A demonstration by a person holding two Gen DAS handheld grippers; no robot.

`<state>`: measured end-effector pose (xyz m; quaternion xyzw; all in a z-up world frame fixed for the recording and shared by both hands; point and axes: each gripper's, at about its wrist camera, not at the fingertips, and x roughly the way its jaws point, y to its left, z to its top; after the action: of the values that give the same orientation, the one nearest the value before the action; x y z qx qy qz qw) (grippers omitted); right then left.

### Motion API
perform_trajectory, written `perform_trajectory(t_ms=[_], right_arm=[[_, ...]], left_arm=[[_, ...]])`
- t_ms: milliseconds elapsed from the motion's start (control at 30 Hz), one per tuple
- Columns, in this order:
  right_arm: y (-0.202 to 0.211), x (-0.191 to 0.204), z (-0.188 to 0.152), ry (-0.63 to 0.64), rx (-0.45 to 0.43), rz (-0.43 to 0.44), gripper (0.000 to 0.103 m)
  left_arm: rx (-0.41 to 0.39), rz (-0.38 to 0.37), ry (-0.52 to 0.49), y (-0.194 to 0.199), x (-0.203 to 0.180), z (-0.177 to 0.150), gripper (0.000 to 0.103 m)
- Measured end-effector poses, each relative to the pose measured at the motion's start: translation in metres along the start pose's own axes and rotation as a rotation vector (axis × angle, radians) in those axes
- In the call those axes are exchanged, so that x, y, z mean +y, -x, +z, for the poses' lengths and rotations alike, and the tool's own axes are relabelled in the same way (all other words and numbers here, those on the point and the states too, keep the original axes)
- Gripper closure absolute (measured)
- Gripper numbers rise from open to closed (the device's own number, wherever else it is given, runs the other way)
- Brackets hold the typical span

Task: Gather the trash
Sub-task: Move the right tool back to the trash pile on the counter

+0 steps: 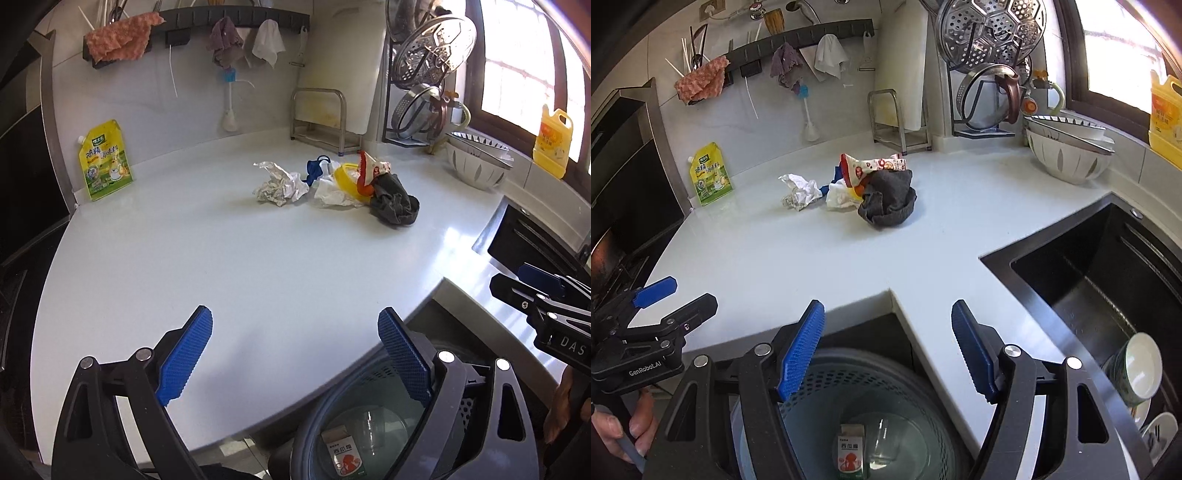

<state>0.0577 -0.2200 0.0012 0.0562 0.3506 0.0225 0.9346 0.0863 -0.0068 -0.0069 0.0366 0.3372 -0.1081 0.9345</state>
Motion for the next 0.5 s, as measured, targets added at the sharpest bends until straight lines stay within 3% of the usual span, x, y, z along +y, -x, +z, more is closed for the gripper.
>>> perform_trajectory(t_ms=[500], right_arm=[[-0.085, 0.013, 0.104, 0.113, -0.015, 0.018, 0.035]], left_arm=[[-0.038, 0.054, 0.013, -0.08, 0.028, 0.09, 0.014]])
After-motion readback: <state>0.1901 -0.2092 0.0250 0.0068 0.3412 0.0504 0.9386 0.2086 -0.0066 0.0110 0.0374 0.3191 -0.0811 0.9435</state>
